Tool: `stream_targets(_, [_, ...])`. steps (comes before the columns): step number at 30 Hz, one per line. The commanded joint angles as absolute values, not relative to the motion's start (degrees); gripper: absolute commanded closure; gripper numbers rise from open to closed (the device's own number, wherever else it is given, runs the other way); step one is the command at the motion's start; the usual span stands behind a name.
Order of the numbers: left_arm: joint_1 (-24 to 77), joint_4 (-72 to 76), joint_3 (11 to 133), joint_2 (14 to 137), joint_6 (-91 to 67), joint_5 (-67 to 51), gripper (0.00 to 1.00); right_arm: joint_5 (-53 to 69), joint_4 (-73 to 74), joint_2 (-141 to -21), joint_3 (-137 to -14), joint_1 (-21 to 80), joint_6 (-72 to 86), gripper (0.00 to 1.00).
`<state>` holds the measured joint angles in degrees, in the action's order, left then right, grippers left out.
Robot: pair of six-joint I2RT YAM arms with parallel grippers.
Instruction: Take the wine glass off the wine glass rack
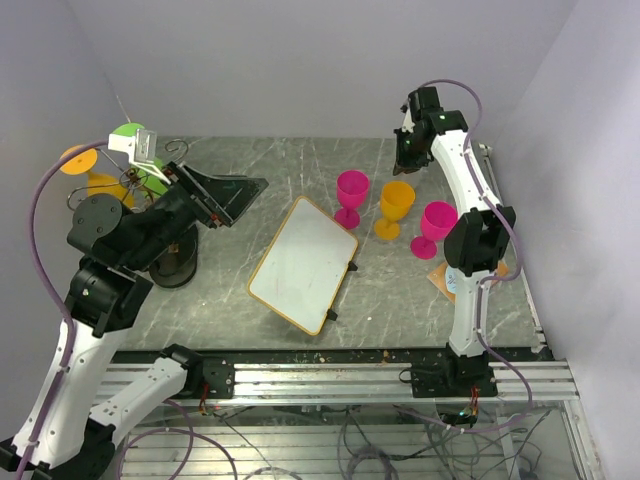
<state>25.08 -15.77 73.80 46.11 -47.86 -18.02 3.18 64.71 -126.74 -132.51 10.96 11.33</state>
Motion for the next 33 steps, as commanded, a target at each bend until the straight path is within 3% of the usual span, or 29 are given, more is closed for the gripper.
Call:
stream_targets(1, [25.4,-16.4,75.8,45.7,-46.3,-16.7,0.04,2.3,64.8,-127.8,-135.4,11.1,10.3,1.00])
stream_targets(8, [25.4,-17.0,76.1,45.5,-46.1,-16.6,0.04,1.6,65.3,-130.4,-136.7,11.1,10.4,0.99])
stream_targets(16, [25.4,-21.5,78.4,44.5,-43.0,-13.0,0.04,1.1,65.6,-131.0,-138.0,11.2,10.2,0.83])
stream_targets(20, [25.4,-26.2,81.4,44.4,-40.1,-10.3,0.04,1.2,65.5,-129.7,-138.3,11.4,10.2,0.67])
stream_targets(23, [25.4,-31.2,84.4,44.3,-37.0,-6.2,0.03,1.3,64.4,-127.6,-137.6,11.6,10.4,0.59])
stream_targets(33, [25.4,-36.8,87.3,45.8,-34.7,1.9,0.01,2.9,62.2,-120.3,-136.3,12.5,10.4,0.46])
